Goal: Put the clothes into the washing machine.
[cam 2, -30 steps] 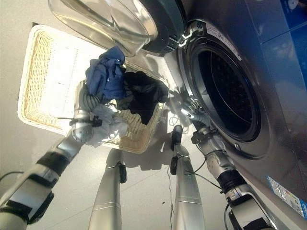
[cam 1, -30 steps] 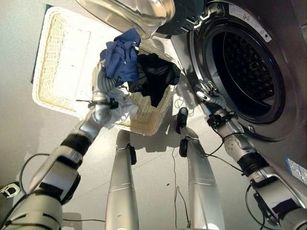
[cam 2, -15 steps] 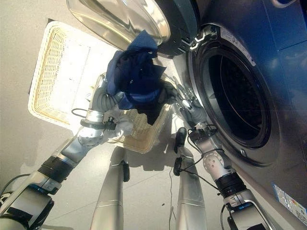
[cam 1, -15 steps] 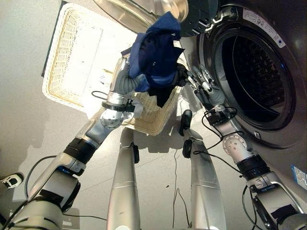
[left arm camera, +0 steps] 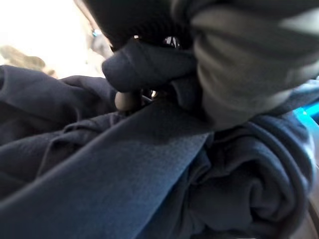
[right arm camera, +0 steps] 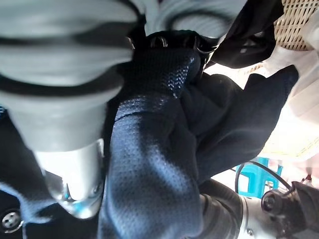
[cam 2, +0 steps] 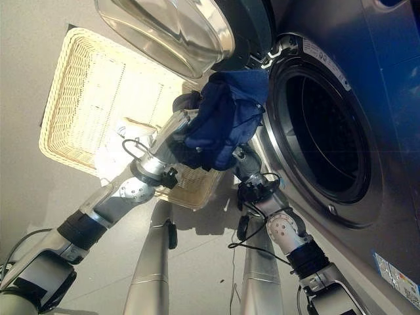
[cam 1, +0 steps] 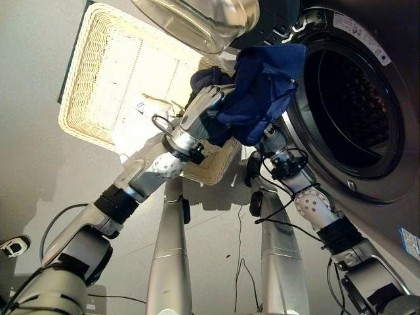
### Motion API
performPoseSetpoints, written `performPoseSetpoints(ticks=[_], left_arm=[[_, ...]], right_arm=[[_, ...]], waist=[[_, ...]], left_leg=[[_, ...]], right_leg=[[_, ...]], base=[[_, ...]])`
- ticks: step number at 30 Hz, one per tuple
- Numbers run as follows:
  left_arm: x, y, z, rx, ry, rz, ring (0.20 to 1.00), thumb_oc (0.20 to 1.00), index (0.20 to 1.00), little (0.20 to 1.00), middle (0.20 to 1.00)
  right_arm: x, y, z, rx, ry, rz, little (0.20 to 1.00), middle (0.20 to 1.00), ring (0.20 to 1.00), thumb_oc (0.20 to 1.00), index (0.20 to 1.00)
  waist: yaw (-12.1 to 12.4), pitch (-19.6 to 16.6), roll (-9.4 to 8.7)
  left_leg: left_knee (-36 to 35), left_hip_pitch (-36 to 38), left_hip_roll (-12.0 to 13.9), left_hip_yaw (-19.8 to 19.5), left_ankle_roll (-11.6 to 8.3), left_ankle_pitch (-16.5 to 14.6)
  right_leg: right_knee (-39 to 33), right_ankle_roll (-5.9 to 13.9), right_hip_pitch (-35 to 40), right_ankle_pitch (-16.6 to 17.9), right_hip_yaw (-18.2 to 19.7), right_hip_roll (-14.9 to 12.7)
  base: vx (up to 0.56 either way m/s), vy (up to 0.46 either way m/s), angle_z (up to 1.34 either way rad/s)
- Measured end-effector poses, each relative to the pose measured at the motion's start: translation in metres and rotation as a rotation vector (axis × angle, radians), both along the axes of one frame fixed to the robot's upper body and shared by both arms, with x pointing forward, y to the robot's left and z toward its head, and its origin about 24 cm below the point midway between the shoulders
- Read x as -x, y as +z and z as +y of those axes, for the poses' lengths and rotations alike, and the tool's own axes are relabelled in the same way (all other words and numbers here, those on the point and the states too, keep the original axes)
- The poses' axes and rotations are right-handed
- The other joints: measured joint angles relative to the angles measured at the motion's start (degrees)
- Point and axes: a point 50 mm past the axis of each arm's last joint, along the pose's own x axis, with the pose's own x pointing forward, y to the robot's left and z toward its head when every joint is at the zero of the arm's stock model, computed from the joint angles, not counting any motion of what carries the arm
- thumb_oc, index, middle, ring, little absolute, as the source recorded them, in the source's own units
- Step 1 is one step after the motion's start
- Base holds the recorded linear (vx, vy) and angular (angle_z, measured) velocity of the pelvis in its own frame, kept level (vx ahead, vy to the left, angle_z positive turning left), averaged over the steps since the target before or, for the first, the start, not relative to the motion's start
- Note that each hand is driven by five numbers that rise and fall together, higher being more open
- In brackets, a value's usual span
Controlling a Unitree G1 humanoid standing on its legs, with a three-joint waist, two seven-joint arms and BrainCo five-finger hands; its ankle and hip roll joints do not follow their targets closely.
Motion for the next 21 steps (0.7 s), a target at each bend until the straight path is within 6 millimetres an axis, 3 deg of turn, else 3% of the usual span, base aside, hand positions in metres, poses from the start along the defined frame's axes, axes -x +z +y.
performPoseSetpoints(ticks=[14, 15, 16, 21], left_arm=[[-0.007, 0.0, -0.012, -0.239, 0.107, -0.084, 0.2, 0.2, 0.2, 0.2, 0.2], [-0.008, 0.001, -0.012, -0.242, 0.112, -0.085, 0.2, 0.2, 0.2, 0.2, 0.2], [-0.008, 0.002, -0.013, -0.246, 0.114, -0.084, 0.2, 0.2, 0.2, 0.2, 0.2], [-0.007, 0.003, -0.014, -0.264, 0.109, -0.088, 0.2, 0.2, 0.2, 0.2, 0.2]], right_arm=[[0.007, -0.012, 0.003, -0.151, 0.171, 0.096, 1.0, 1.0, 1.0, 1.0, 1.0], [0.008, -0.013, 0.003, -0.158, 0.18, 0.099, 0.868, 0.868, 0.868, 0.868, 0.868], [0.008, -0.013, 0.003, -0.158, 0.185, 0.1, 0.2, 0.2, 0.2, 0.2, 0.2], [0.009, -0.016, 0.0, -0.168, 0.181, 0.1, 0.2, 0.2, 0.2, 0.2, 0.2]], waist=[[0.0, 0.0, 0.01], [0.0, 0.0, 0.01], [0.0, 0.0, 0.01], [0.0, 0.0, 0.01]], left_leg=[[-0.2, 0.0, -0.1, 0.1, 0.0, 0.0], [-0.2, 0.0, -0.2, 0.1, 0.0, 0.0], [-0.2, 0.0, -0.3, 0.1, 0.0, 0.0], [-0.3, 0.0, -0.7, 0.1, 0.01, 0.0]], right_leg=[[0.0, 0.14, 0.0, -0.1, 0.0, -0.2], [0.0, 0.16, -0.1, -0.1, 0.0, -0.3], [0.0, 0.18, -0.1, -0.1, 0.0, -0.3], [0.0, 0.35, -0.1, -0.2, 0.0, -0.7]], base=[[0.0, 0.0, 0.0], [0.0, 0.0, 0.0], [0.0, 0.0, 0.0], [0.0, 0.0, 0.01]])
